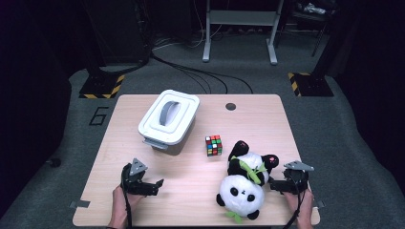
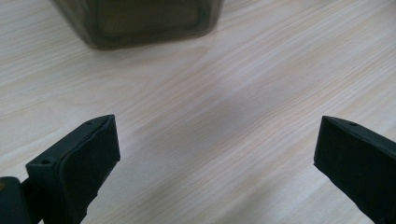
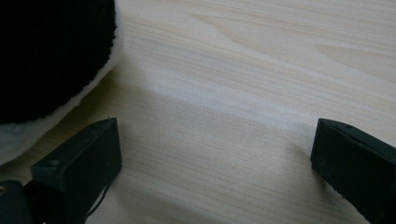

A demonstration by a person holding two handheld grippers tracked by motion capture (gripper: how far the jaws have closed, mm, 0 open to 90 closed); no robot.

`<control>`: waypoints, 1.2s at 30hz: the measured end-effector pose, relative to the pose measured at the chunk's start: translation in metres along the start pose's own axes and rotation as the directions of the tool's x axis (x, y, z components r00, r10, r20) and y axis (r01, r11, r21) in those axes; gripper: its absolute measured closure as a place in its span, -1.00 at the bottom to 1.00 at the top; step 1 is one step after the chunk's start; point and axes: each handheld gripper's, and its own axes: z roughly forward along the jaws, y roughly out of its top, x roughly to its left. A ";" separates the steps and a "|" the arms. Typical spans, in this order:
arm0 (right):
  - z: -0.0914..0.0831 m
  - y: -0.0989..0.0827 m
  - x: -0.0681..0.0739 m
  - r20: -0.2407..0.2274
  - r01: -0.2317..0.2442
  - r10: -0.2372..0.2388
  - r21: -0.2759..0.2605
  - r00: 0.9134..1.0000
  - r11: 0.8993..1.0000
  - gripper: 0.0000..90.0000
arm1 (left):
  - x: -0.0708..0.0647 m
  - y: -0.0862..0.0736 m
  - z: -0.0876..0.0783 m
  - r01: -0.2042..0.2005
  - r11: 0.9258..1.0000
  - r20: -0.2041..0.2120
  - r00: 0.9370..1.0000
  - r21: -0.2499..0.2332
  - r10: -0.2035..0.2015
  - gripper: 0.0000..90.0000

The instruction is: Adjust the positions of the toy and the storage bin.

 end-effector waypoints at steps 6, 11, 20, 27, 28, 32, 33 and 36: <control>0.000 0.000 0.000 0.000 0.000 0.000 0.000 1.000 1.000 -0.98 | -0.007 0.005 0.000 -0.015 1.000 0.030 0.999 -0.013 0.016 -0.99; 0.000 0.000 0.000 0.000 -0.003 0.003 0.001 1.000 1.000 -0.98 | -0.018 0.012 0.003 -0.051 0.999 0.073 0.996 -0.016 0.052 -0.99; 0.000 0.000 0.000 0.000 0.000 0.000 0.000 1.000 1.000 -0.98 | -0.035 0.024 0.012 -0.095 0.995 0.148 0.984 -0.021 0.098 -0.99; 0.000 0.000 0.000 0.000 -0.003 0.003 0.001 1.000 1.000 -0.98 | -0.051 0.038 0.025 -0.128 0.991 0.200 0.971 -0.034 0.132 -0.99; 0.000 0.000 0.000 0.000 0.000 0.000 -0.001 1.000 1.000 -0.98 | -0.053 0.039 0.027 -0.131 0.991 0.210 0.968 -0.035 0.136 -1.00; 0.000 0.000 0.000 -0.001 0.000 0.000 -0.001 1.000 1.000 -0.98 | -0.060 0.045 0.036 -0.149 0.988 0.232 0.960 -0.041 0.154 -0.99; 0.000 0.000 0.000 -0.001 -0.001 0.001 0.000 1.000 1.000 -0.98 | -0.060 0.047 0.037 -0.162 0.986 0.232 0.958 -0.034 0.165 -0.99; 0.000 0.000 0.000 -0.001 -0.003 0.003 0.000 1.000 1.000 -0.98 | -0.065 0.052 0.042 -0.173 0.984 0.247 0.952 -0.041 0.178 -0.99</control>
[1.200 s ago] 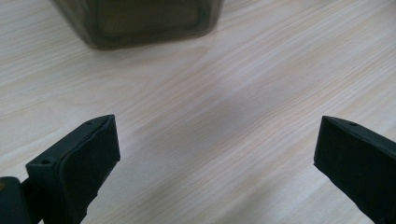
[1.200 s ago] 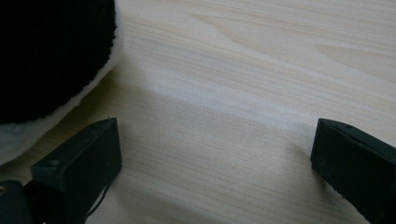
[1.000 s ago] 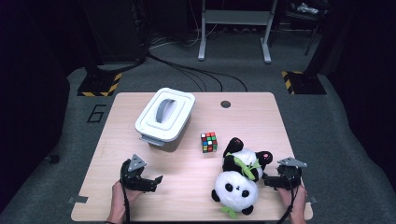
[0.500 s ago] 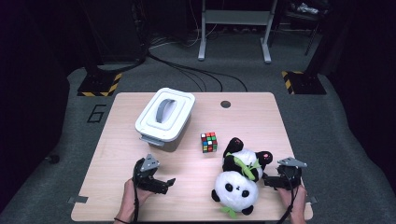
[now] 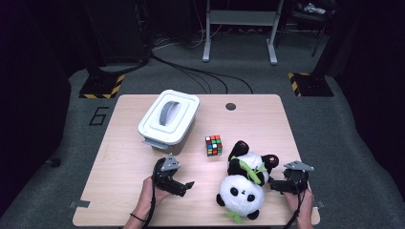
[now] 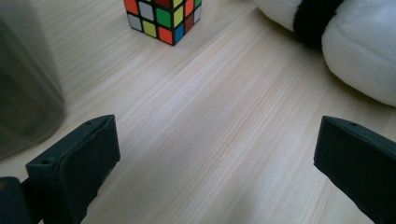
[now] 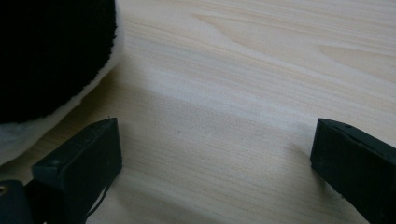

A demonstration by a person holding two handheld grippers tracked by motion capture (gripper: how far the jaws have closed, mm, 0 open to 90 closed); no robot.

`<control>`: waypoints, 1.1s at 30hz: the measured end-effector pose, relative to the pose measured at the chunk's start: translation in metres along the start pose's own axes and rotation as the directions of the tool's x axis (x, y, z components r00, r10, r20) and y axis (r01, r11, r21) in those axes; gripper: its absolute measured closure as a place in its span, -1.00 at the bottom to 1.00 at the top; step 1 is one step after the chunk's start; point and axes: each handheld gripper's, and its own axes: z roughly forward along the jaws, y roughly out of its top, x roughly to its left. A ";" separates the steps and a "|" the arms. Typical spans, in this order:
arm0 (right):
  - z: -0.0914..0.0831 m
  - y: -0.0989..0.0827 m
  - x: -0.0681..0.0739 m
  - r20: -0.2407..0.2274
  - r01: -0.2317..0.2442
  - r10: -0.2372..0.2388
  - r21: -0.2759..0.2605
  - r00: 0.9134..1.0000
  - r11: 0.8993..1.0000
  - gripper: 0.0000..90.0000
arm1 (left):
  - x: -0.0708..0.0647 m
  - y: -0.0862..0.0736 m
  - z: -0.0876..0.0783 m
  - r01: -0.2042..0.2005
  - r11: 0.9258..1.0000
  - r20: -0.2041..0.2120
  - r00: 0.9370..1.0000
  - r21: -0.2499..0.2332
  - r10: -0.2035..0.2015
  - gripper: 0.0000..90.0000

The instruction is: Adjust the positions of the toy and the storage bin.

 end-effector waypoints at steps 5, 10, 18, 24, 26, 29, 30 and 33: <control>0.000 0.000 0.000 0.000 0.002 -0.002 -0.001 1.000 1.000 -0.98 | -0.003 0.011 0.006 -0.018 1.000 0.021 1.000 -0.008 0.018 -0.99; 0.000 0.000 0.000 0.000 0.000 0.000 -0.001 1.000 1.000 -0.97 | -0.003 0.028 0.015 -0.046 0.999 0.035 0.998 -0.014 0.047 -0.99; 0.000 0.000 0.000 0.000 -0.007 0.007 -0.003 1.000 1.000 -0.97 | -0.003 0.048 0.029 -0.080 0.997 0.060 0.995 -0.009 0.080 -0.98; 0.000 0.000 0.000 -0.001 -0.006 0.006 -0.003 1.000 1.000 -0.97 | 0.002 0.065 0.038 -0.107 0.994 0.069 0.992 -0.008 0.108 -0.98; 0.000 0.000 0.000 -0.001 -0.007 0.007 -0.004 1.000 1.000 -0.97 | 0.003 0.070 0.041 -0.105 0.994 0.074 0.992 -0.011 0.106 -0.98; 0.000 0.000 0.001 0.000 -0.007 0.007 -0.004 1.000 1.000 -0.97 | 0.005 0.076 0.045 -0.115 0.993 0.073 0.991 -0.007 0.115 -0.98; 0.000 0.000 0.000 -0.001 -0.007 0.007 -0.004 1.000 1.000 -0.97 | 0.006 0.078 0.047 -0.113 0.993 0.069 0.991 -0.013 0.114 -0.98; 0.000 0.000 0.001 0.000 -0.008 0.008 -0.004 1.000 1.000 -0.97 | 0.010 0.084 0.052 -0.129 0.992 0.070 0.989 -0.002 0.129 -0.99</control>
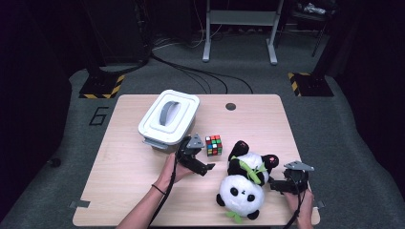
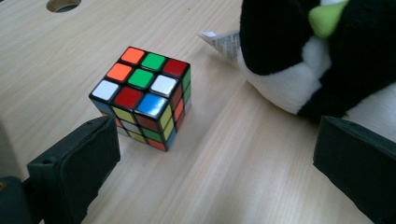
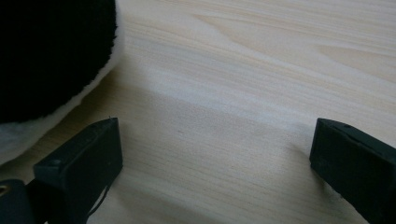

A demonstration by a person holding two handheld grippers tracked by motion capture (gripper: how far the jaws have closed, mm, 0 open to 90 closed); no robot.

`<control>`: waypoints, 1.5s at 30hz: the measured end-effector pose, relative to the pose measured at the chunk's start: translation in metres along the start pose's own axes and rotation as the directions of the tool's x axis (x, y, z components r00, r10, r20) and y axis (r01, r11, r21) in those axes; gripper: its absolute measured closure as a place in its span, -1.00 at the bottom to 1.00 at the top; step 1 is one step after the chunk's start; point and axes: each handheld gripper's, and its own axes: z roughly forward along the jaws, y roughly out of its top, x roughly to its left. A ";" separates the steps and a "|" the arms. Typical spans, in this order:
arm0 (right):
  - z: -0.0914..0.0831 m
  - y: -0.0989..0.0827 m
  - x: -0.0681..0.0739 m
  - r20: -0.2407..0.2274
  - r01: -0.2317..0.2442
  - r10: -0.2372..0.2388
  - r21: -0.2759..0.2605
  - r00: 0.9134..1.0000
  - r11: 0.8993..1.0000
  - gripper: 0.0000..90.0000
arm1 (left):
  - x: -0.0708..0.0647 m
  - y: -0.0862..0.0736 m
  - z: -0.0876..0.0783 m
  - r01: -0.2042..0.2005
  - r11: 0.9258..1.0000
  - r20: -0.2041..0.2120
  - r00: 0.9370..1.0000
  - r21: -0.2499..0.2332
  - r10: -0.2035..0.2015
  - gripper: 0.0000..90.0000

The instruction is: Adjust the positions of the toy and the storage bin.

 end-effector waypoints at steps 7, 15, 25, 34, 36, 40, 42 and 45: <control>0.000 0.000 0.000 -0.001 0.001 -0.001 0.000 1.000 1.000 -0.97 | 0.010 0.013 0.008 -0.020 1.000 0.000 1.000 0.006 0.020 -1.00; 0.000 0.000 0.000 -0.001 0.001 -0.001 0.000 1.000 1.000 -0.97 | 0.019 0.026 0.023 -0.047 0.998 0.007 0.999 0.034 0.047 -1.00; 0.000 0.000 0.000 0.001 0.002 -0.002 -0.002 1.000 1.000 -0.96 | 0.027 0.033 0.043 -0.040 0.997 -0.019 0.999 0.061 0.042 -0.97; 0.000 0.000 0.000 -0.003 0.003 -0.003 -0.002 1.000 1.000 -0.95 | 0.033 0.029 0.056 -0.026 0.997 -0.021 0.999 0.072 0.028 -0.89; 0.000 0.000 0.000 -0.003 0.003 -0.003 -0.002 1.000 1.000 -0.95 | 0.036 0.028 0.058 -0.018 0.997 -0.020 1.000 0.076 0.020 -0.88; 0.000 0.000 0.000 -0.002 0.003 -0.003 -0.002 1.000 1.000 -0.95 | 0.042 0.023 0.063 0.005 0.996 -0.018 1.000 0.091 -0.003 -0.81; 0.000 0.000 0.000 -0.003 0.003 -0.003 -0.002 1.000 1.000 -0.95 | 0.042 0.021 0.065 0.013 0.995 -0.017 1.000 0.095 -0.011 -0.78; 0.000 0.000 0.000 -0.003 0.003 -0.003 -0.002 1.000 1.000 -0.95 | 0.041 0.019 0.067 0.019 0.996 -0.035 0.999 0.092 -0.016 -0.67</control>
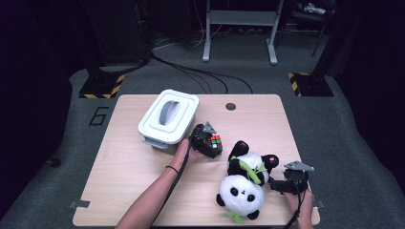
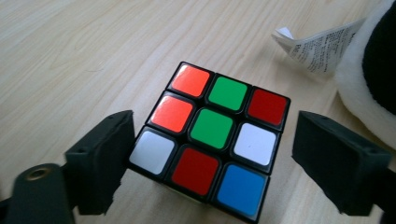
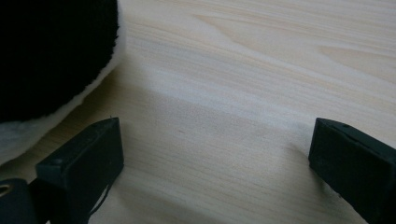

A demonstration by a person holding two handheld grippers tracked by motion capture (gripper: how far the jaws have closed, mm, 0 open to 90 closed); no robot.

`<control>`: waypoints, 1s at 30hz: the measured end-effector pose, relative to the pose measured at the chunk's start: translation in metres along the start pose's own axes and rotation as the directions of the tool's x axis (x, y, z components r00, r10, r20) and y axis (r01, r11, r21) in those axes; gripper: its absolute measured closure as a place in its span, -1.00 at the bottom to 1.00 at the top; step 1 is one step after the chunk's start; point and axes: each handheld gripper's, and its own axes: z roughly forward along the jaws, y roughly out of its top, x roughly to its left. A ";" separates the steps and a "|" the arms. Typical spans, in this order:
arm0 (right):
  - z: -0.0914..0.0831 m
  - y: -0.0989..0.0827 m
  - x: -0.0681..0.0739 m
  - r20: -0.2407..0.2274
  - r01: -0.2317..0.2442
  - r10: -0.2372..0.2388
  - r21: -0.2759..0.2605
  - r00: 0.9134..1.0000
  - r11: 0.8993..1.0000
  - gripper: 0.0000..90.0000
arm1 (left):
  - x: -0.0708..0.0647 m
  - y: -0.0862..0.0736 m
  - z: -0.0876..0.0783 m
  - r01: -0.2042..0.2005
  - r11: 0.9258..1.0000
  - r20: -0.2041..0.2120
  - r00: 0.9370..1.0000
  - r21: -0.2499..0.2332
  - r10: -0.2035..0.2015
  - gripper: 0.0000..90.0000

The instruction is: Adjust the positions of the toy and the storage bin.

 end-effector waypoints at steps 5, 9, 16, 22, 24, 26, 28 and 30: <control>0.000 0.000 0.000 0.000 0.000 0.000 0.000 1.000 1.000 -0.95 | -0.005 -0.004 -0.001 0.004 1.000 -0.018 1.000 -0.004 -0.004 -0.47; 0.000 0.000 0.000 0.000 0.000 0.000 0.000 1.000 1.000 -0.95 | -0.008 -0.006 -0.002 0.007 1.000 -0.030 1.000 -0.003 -0.007 -0.30; 0.000 0.000 0.000 0.000 0.000 0.000 0.000 1.000 1.000 -0.95 | -0.012 -0.007 -0.003 0.019 1.000 -0.036 0.999 -0.009 -0.020 -0.24; 0.000 0.000 0.000 0.000 0.001 -0.001 0.000 1.000 1.000 -0.95 | -0.016 -0.010 -0.005 0.017 1.000 -0.032 0.999 -0.017 -0.018 -0.23; 0.000 0.000 -0.001 0.001 0.007 -0.007 0.002 1.000 1.000 -0.95 | -0.019 -0.010 -0.006 0.015 1.000 -0.038 0.999 -0.013 -0.016 -0.23; 0.000 0.000 -0.001 0.001 0.006 -0.006 0.001 1.000 1.000 -0.95 | -0.021 -0.010 -0.007 0.016 1.000 -0.039 0.999 -0.017 -0.017 -0.23; 0.000 0.000 -0.001 0.001 0.007 -0.007 0.001 1.000 1.000 -0.95 | -0.023 -0.011 -0.009 0.013 1.000 -0.047 0.999 -0.016 -0.014 -0.23; 0.000 0.000 -0.001 0.001 0.006 -0.006 0.001 1.000 1.000 -0.95 | -0.024 -0.012 -0.011 0.015 1.000 -0.052 0.999 -0.021 -0.016 -0.23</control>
